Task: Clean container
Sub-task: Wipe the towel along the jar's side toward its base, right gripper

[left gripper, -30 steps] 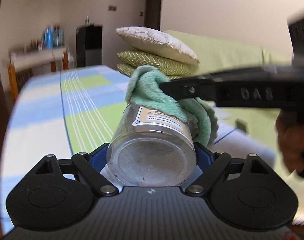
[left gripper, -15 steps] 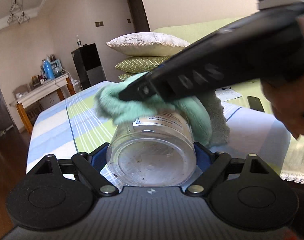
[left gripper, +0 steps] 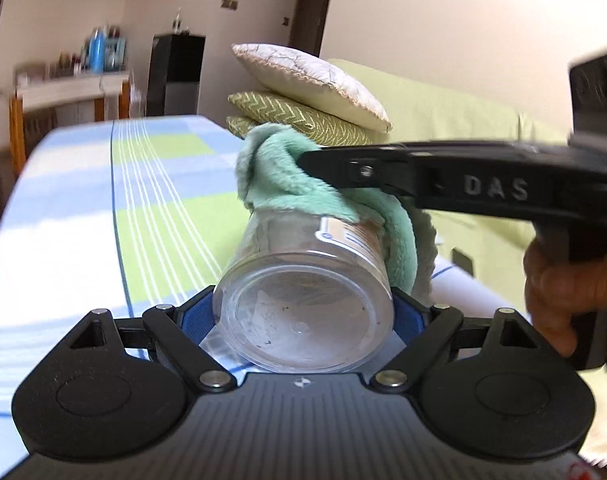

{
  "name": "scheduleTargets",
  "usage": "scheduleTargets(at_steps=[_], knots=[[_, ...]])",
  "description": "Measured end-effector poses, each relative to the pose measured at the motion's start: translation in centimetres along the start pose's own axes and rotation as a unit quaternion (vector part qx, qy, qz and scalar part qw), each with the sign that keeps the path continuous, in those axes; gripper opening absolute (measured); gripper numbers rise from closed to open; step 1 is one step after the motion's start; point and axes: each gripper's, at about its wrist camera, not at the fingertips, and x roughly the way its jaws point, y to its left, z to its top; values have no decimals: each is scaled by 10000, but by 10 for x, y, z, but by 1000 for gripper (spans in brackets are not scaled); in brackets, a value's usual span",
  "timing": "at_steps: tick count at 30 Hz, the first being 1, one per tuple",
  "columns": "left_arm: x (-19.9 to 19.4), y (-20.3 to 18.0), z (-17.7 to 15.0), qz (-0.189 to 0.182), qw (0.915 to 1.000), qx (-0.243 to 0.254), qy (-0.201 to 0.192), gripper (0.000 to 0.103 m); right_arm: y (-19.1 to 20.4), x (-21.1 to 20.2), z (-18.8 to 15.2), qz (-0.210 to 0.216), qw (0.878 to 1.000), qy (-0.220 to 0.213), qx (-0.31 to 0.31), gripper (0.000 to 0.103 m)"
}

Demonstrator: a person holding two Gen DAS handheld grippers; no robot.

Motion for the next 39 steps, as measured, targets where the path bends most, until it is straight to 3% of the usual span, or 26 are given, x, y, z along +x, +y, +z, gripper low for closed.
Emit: scheduleTargets(at_steps=[8,14,19,27,39], knots=[[-6,2,-3,30,9997,244,-8,86,3,-3,0,-75,10000,19,15,4],[3,-8,1,266,9971,705,43,85,21,-10,-2,241,9996,83,-154,4],[5,-7,2,260,9970,724,47,85,23,-12,-3,344,9991,95,-243,3],[6,-7,4,262,9970,731,41,85,-5,-4,-1,144,9998,12,127,2],[1,-8,1,287,9962,817,29,85,0,-7,-4,62,9999,-26,110,3]])
